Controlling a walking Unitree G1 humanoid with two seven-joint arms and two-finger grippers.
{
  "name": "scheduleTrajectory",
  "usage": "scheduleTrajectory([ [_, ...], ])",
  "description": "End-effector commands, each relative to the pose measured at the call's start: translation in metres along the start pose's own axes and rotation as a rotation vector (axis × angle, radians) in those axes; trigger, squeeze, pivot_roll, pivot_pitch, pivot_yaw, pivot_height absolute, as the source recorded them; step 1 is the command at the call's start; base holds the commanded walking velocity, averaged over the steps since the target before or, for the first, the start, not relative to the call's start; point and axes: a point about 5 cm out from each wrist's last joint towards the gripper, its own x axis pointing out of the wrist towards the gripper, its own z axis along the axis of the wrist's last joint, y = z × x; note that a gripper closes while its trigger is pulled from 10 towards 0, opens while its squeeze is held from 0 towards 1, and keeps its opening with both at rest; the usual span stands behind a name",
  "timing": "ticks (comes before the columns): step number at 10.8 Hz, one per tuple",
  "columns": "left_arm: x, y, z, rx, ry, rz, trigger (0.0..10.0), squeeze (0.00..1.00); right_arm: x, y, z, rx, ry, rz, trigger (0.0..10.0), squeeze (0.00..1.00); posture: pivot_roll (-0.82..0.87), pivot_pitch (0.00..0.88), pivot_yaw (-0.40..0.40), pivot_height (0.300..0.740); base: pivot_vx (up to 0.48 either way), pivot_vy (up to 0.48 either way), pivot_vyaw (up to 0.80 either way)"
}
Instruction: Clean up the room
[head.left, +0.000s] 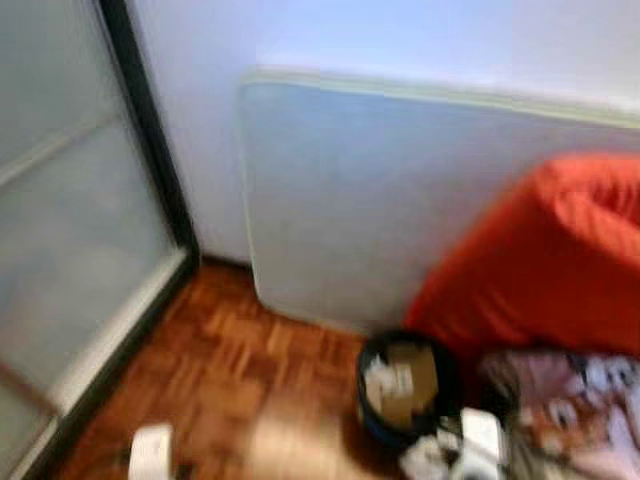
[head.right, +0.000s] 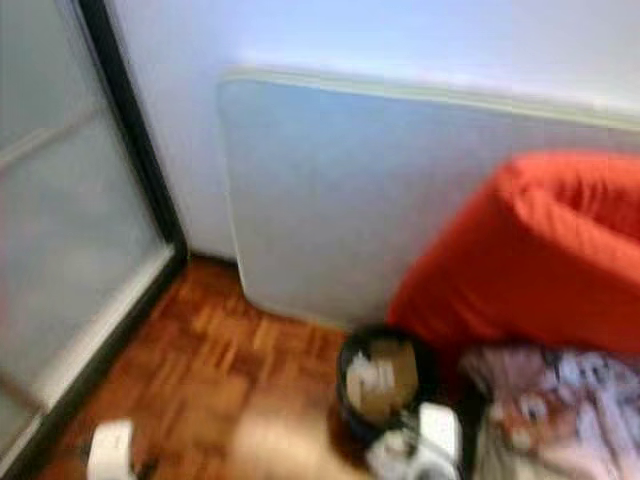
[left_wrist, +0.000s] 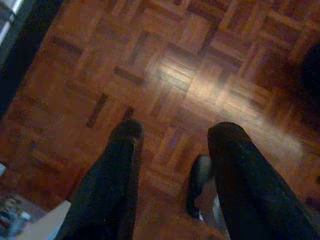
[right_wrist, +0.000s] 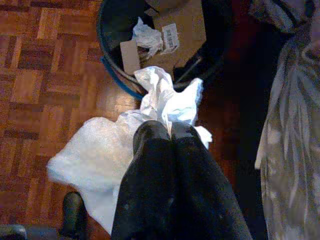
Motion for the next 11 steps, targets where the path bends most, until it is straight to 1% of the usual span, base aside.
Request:
scheduleTrajectory([
  [1,0.0009,-0.0058,0.0012,-0.019,-0.005,-0.01,10.0,0.0,-0.0017,-0.0105,-0.0024,-0.008,0.01,-0.028,10.0,0.0,0.15,0.009,-0.017,0.74,0.307,0.0,0.0],
  [11,0.0026,-0.0103,0.0077,-0.015,-0.026,-0.02,10.0,0.0,-0.0021,-0.015,-0.001,0.003,0.0,-0.047,10.0,0.0,0.15,0.007,-0.008,0.74,0.307,0.0,0.0],
])
